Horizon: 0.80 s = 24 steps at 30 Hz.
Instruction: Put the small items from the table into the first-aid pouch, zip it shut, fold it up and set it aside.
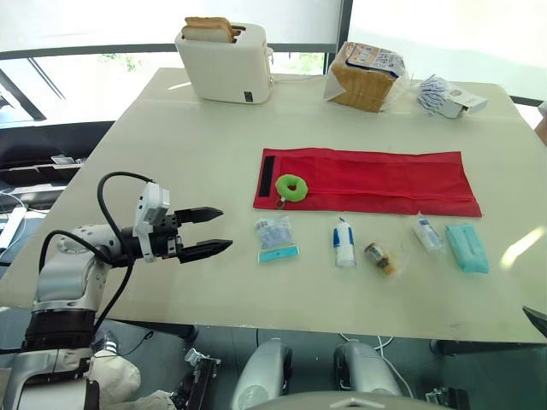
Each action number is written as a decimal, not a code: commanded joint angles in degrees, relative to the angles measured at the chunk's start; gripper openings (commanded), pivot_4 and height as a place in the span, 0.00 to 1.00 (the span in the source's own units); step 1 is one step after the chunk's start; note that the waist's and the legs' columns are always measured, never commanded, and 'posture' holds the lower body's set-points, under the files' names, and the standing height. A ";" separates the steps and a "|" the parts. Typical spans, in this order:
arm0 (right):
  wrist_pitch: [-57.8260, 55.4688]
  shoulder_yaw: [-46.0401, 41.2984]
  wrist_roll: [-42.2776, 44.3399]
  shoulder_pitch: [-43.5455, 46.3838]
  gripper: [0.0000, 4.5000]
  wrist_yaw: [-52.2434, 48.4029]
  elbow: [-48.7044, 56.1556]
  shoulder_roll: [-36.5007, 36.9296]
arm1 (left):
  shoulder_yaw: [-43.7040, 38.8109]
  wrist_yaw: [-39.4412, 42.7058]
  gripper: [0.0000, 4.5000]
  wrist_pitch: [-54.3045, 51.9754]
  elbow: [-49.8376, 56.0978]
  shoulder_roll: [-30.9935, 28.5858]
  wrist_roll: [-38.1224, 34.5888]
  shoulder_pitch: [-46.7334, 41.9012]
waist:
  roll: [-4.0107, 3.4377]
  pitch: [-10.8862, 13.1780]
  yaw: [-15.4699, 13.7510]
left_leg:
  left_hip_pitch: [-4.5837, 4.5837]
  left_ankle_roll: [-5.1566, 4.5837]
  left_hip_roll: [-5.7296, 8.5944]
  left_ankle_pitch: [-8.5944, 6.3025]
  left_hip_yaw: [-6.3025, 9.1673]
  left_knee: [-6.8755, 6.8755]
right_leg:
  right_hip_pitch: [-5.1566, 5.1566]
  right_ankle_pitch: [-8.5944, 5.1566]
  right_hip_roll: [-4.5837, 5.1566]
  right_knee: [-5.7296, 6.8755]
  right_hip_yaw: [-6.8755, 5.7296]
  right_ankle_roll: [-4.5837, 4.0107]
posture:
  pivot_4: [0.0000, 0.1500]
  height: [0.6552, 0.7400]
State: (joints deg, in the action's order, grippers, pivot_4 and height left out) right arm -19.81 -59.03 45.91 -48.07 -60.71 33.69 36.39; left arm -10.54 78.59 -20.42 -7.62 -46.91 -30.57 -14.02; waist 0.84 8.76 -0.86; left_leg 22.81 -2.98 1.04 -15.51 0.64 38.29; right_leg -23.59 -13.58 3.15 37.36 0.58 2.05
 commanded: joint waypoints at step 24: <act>-11.65 21.73 18.98 36.15 1.00 12.94 14.32 23.63 | -0.50 -27.59 1.00 -56.00 11.64 3.05 -13.53 -9.79 | 0.19 0.15 0.05 | 0.11 -0.01 0.01 0.01 0.16 0.12 | 0.03 0.14 0.07 -0.04 -0.63 0.25 | 1.00 1.00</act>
State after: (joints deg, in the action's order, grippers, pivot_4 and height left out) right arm -30.83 -36.83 62.26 -13.52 -48.17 46.30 58.39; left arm -9.06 54.65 -69.01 1.41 -45.24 -40.93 -22.69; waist 1.03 8.91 -0.81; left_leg 22.92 -2.99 1.09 -15.50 0.81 38.44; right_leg -23.55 -13.44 3.22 37.37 -0.04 2.31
